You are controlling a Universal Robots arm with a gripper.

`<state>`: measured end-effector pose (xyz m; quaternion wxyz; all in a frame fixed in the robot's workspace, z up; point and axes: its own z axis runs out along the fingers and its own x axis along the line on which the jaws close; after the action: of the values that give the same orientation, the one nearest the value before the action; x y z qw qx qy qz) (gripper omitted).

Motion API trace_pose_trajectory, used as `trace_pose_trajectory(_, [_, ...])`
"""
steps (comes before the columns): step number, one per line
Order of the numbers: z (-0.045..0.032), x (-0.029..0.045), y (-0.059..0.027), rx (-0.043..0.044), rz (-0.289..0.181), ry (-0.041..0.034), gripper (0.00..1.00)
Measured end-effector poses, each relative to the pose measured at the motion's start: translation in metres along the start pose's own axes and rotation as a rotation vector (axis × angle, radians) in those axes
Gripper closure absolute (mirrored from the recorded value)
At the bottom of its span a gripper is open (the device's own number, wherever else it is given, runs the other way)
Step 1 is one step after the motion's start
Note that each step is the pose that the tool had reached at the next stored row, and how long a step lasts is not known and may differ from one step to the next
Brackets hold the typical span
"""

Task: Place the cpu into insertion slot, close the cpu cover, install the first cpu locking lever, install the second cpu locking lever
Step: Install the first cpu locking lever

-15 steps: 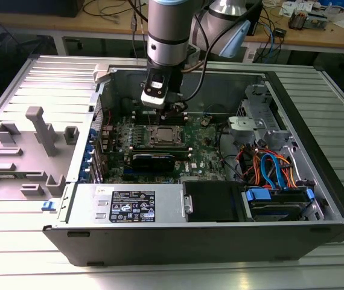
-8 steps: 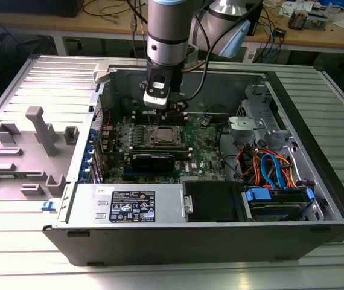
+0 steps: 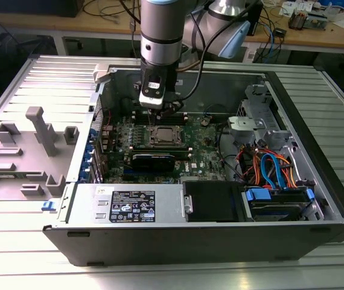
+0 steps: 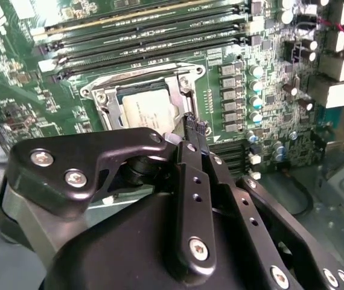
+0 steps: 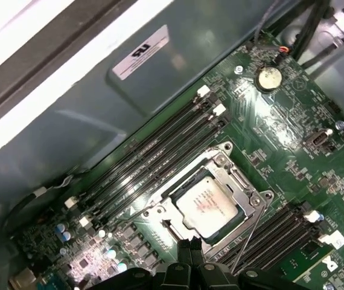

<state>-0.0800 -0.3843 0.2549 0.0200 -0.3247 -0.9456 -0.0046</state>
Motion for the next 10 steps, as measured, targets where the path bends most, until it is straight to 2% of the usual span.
trace_pose_trajectory(5, [0.0003,0.0000,0.0001,0.0044,-0.112,-0.0005,0.89])
trace_pose_trajectory(10, [0.0003,0.0001,0.0000,0.0046,-0.122,-0.0005,0.89])
